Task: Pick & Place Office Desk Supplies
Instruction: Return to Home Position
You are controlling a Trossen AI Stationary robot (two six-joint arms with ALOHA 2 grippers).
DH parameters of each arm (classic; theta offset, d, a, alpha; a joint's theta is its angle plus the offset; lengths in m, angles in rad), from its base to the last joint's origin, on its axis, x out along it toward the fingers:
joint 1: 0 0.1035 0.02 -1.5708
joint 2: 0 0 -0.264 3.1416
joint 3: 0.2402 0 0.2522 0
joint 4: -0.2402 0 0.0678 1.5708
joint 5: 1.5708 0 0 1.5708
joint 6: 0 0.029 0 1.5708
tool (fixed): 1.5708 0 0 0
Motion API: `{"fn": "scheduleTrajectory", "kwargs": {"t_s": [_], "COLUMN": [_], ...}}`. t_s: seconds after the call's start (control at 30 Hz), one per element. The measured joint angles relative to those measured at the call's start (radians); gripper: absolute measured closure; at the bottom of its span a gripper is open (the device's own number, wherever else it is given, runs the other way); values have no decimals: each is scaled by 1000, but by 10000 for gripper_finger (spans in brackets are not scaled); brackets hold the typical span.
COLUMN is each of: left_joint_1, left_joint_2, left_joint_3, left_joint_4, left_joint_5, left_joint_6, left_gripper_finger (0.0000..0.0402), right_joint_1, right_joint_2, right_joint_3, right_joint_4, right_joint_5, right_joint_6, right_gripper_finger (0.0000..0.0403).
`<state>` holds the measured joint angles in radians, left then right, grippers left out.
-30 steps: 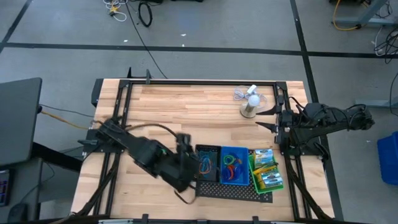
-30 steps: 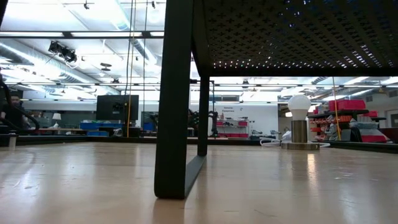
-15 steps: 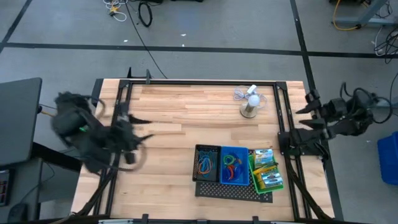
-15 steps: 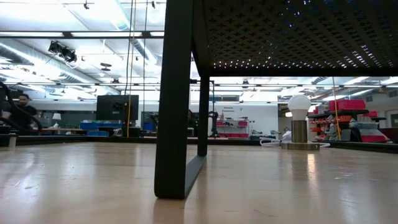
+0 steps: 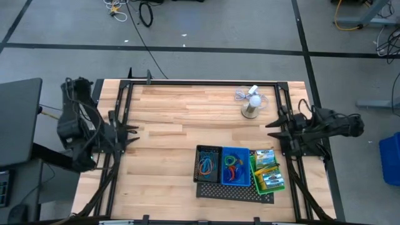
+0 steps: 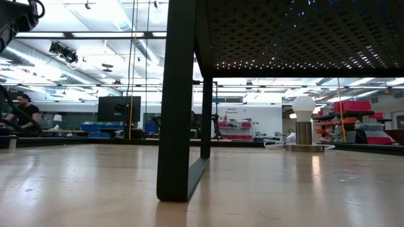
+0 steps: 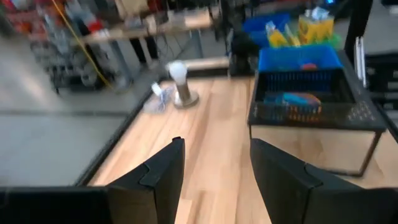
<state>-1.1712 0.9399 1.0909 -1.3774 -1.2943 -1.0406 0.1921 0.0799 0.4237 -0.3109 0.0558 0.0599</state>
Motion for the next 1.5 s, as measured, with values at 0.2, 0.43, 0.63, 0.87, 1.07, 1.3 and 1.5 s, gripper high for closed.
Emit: {"fn": "scheduleTrajectory", "kwargs": {"t_s": [0.2,0.43,0.63,0.87,1.07,1.3,1.5], "left_joint_1": [-28,-6,-5,-28,-120,-217,-223], "left_joint_2": [-7,26,32,6,-94,-121,-112], "left_joint_3": [-190,-290,-314,-327,-461,-640,-685], "left_joint_4": [133,190,194,190,238,459,514], "left_joint_5": [-148,-3,131,-34,-143,-254,-234], "left_joint_6": [74,59,-1,-203,-335,-352,-349], "left_gripper_finger": [212,212,212,212,212,212,212], "right_joint_1": [1,1,1,1,1,1,1], "right_joint_2": [14,14,13,11,11,11,11], "right_joint_3": [-97,-123,-123,-123,-123,-123,-123], "right_joint_4": [145,241,338,355,317,267,267], "right_joint_5": [-3,-38,7,59,65,61,31], "right_joint_6": [-19,27,50,-57,-47,11,14], "right_gripper_finger": [243,243,243,243,256,282,289]}}
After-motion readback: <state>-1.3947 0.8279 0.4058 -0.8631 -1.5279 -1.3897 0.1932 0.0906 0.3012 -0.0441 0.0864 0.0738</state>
